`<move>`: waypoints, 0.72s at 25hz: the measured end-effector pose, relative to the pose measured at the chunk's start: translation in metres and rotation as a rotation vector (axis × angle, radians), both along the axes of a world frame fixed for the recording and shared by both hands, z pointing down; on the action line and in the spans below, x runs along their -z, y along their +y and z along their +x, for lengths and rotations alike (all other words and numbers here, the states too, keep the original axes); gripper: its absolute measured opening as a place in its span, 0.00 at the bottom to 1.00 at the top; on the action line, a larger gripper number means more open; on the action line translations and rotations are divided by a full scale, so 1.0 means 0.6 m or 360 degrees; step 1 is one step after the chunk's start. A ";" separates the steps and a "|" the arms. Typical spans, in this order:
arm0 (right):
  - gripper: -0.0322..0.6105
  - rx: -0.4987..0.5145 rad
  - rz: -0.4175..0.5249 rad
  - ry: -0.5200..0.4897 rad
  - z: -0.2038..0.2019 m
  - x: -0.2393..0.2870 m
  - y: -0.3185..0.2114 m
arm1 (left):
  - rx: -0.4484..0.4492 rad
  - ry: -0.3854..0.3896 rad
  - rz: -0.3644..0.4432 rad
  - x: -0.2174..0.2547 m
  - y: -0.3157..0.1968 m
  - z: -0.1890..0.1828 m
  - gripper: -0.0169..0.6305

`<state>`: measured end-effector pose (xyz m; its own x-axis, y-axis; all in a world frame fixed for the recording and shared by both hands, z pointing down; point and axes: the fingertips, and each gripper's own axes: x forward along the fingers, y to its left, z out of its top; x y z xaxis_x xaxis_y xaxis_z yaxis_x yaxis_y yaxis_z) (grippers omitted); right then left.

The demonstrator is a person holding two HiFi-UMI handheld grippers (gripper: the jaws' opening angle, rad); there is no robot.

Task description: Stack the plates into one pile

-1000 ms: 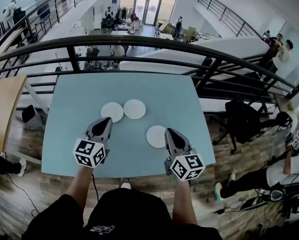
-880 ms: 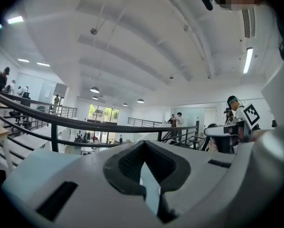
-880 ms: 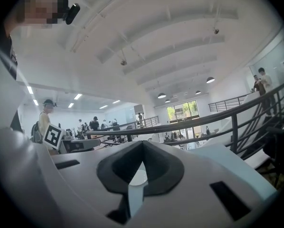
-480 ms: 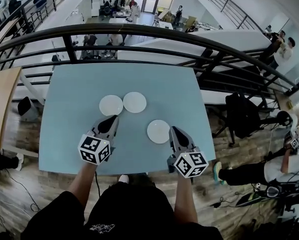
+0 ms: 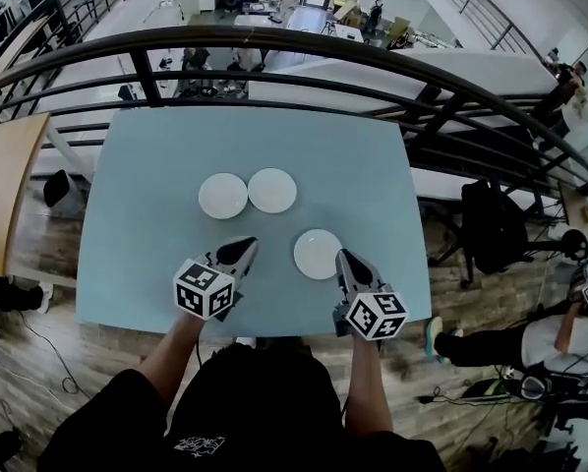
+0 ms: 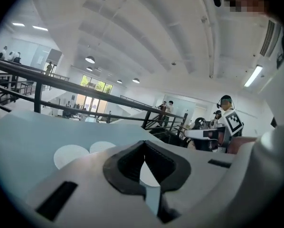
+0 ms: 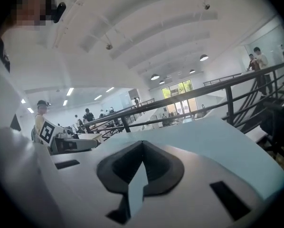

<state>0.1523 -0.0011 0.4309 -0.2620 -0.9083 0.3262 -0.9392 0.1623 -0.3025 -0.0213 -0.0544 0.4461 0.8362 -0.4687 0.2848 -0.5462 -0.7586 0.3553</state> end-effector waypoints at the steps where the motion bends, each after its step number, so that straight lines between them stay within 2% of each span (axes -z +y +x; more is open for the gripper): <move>1: 0.06 0.0004 -0.0030 -0.0005 0.009 -0.015 -0.002 | -0.0014 -0.0014 -0.0037 -0.016 0.003 0.012 0.04; 5: 0.06 0.0036 -0.0154 -0.0031 0.040 -0.077 -0.009 | -0.0004 -0.0061 -0.0188 -0.077 0.007 0.057 0.04; 13: 0.06 0.0065 -0.0348 -0.0094 0.096 -0.182 -0.018 | -0.0012 -0.0216 -0.0399 -0.190 0.009 0.113 0.04; 18: 0.06 0.0066 -0.0497 -0.0248 0.134 -0.258 -0.010 | 0.0002 -0.0279 -0.0582 -0.270 0.016 0.140 0.04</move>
<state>0.2325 -0.0069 0.5855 -0.3652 -0.7586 0.5396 -0.8724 0.0765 -0.4828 0.0629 -0.0450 0.6083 0.7598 -0.3110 0.5710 -0.6232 -0.5988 0.5030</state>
